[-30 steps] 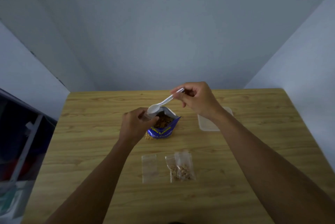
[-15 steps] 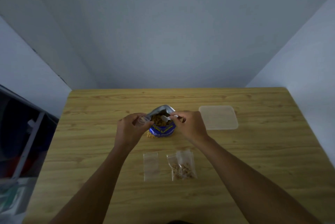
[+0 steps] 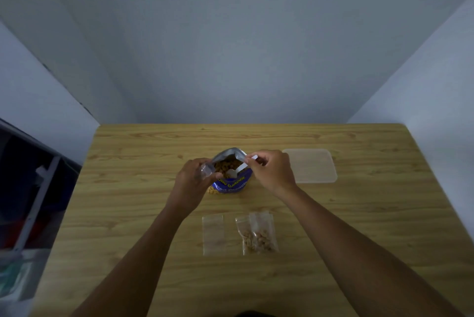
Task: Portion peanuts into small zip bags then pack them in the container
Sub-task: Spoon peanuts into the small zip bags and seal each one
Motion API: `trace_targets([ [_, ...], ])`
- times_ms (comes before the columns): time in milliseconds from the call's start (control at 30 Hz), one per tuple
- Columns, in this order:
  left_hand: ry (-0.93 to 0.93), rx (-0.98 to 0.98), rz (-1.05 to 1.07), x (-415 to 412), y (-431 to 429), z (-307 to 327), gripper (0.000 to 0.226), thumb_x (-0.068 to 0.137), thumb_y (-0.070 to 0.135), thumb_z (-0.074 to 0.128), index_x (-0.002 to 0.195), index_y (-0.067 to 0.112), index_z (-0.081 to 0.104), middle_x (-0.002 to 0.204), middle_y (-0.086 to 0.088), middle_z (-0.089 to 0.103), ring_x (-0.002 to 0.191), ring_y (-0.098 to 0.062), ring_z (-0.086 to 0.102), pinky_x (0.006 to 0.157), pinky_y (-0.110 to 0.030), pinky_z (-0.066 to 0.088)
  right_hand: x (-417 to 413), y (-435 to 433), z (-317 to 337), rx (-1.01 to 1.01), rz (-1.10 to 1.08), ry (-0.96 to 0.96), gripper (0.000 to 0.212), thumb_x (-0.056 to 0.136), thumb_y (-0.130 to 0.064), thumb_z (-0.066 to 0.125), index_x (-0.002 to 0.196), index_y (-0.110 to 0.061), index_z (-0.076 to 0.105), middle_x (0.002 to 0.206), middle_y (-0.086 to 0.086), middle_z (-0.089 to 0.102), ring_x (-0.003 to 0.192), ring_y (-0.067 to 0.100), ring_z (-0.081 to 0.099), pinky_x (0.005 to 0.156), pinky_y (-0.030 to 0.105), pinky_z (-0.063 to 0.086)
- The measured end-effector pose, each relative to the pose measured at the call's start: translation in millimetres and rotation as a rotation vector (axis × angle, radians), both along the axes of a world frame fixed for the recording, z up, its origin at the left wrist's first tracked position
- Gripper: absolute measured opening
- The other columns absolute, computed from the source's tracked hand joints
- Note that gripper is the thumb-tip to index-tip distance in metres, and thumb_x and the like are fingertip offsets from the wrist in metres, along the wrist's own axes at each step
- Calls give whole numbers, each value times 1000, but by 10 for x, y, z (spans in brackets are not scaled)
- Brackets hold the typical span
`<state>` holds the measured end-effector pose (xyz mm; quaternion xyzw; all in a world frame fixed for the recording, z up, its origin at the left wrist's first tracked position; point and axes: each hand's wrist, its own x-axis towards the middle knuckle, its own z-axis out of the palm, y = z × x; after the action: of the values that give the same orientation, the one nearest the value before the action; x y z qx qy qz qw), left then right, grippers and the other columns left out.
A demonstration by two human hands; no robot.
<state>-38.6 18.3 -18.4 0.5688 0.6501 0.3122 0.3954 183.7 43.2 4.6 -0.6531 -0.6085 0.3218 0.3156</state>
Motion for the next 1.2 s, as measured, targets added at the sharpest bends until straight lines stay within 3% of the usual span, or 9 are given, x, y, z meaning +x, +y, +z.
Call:
trace_targets([
  [133,-68,-54,18,20,3,34,50,71,31,83,115,19,62,98,11,69,88,-2,67,65,-9,49,-2,-17,-28,-29,-20,17,12,88,-32,76,92,-22,82,71,-10,74,58,2,63,55,16,45],
  [233,-32,-45,12,17,1,66,51,72,29,83,117,15,62,94,12,69,81,6,67,65,-6,47,-5,-20,-25,-68,-18,59,12,87,-33,76,90,-23,82,69,-7,74,56,7,61,55,24,46],
  [333,-22,-31,-7,8,-6,78,47,75,28,82,117,16,64,92,14,68,77,18,62,63,-2,45,20,3,32,-96,-21,102,15,87,-36,76,91,-23,81,67,-7,73,52,2,57,54,24,45],
  [400,-2,-6,-29,7,-19,96,48,76,29,82,118,15,64,93,13,69,76,20,62,62,-1,45,19,-1,40,-98,-15,97,11,88,-33,76,91,-24,81,64,-14,70,51,-2,56,53,19,43],
  [500,15,7,-37,4,-27,95,49,76,29,81,120,14,65,94,13,68,76,22,61,62,-1,45,-25,-27,7,-150,6,106,8,87,-29,77,81,-34,79,57,-16,67,50,4,58,55,27,50],
  [600,33,19,-56,-5,-37,104,51,76,34,81,121,17,65,95,13,70,78,17,64,60,-3,46,-49,-17,9,-179,-32,121,14,87,-29,78,76,-38,75,60,-10,70,48,10,60,56,34,54],
  [700,27,22,-70,-25,-50,106,51,77,34,80,122,18,64,97,13,70,78,16,64,59,-2,45,-8,5,38,-170,-104,201,6,88,-27,77,83,-25,79,63,-2,73,47,10,62,55,35,58],
  [867,-26,15,-33,-40,-56,85,51,73,35,83,118,20,65,101,11,72,80,4,68,64,-8,48,26,-8,25,-238,-167,285,6,89,-21,75,88,-18,80,72,5,76,38,7,54,47,21,47],
  [1200,-34,47,83,-100,-45,38,59,60,41,91,110,30,62,89,4,74,77,-19,70,71,-40,59,178,41,-36,-384,-413,545,5,88,-11,75,91,-11,79,79,8,78,40,11,46,49,26,46],
])
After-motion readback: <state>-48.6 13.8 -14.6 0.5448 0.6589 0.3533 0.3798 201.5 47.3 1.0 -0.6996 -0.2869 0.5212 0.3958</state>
